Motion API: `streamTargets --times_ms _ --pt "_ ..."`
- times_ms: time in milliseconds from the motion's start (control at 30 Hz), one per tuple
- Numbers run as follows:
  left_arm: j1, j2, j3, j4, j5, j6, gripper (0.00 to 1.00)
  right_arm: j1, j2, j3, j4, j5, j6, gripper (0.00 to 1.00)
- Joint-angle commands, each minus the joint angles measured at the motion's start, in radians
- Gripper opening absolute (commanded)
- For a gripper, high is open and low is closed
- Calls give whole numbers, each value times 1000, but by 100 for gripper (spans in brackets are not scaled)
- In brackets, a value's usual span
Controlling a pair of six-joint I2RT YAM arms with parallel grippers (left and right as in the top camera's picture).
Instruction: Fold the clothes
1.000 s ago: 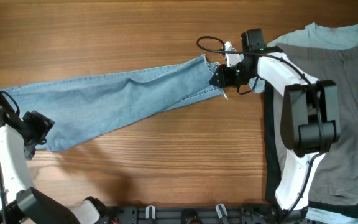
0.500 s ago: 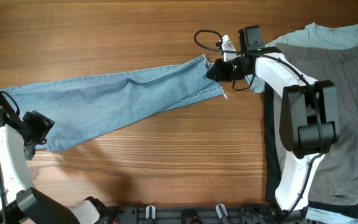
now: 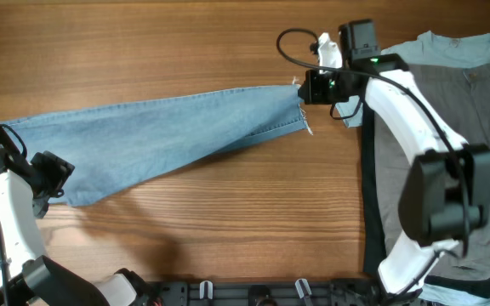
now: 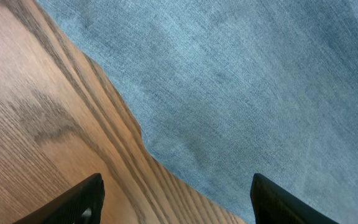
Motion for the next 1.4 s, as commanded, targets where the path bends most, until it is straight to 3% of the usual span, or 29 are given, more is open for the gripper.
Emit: streamTargets --times_ms 0,67,267,400,600,767,1000,1067,1167,1233,1367 --pt "-3 -14 13 2 5 9 75 -3 103 -1 53 58 -80 4" --pt "-3 -14 13 2 5 9 75 -3 111 -1 82 41 -110 4" --pt "-3 -14 13 7 5 9 75 -2 -63 52 147 -293 -236 4" --pt "-3 -14 13 10 5 9 75 -3 -140 51 248 -242 -235 5" --pt "-3 -14 13 10 6 9 75 -3 7 -19 247 -144 -259 4" --pt "-3 -14 13 10 13 9 75 -3 124 -16 251 -189 -223 4" --pt "-3 -14 13 10 13 9 75 50 -63 68 369 -536 -97 4" --pt "-3 -14 13 10 13 9 75 84 -127 68 428 -530 -148 4" --pt "-3 -14 13 10 13 9 75 96 -166 68 461 -370 -187 4" --pt "-3 -14 13 10 13 9 75 84 -146 63 409 -248 -194 4" --pt "-3 -14 13 11 13 9 75 66 -45 36 296 -210 -262 5"
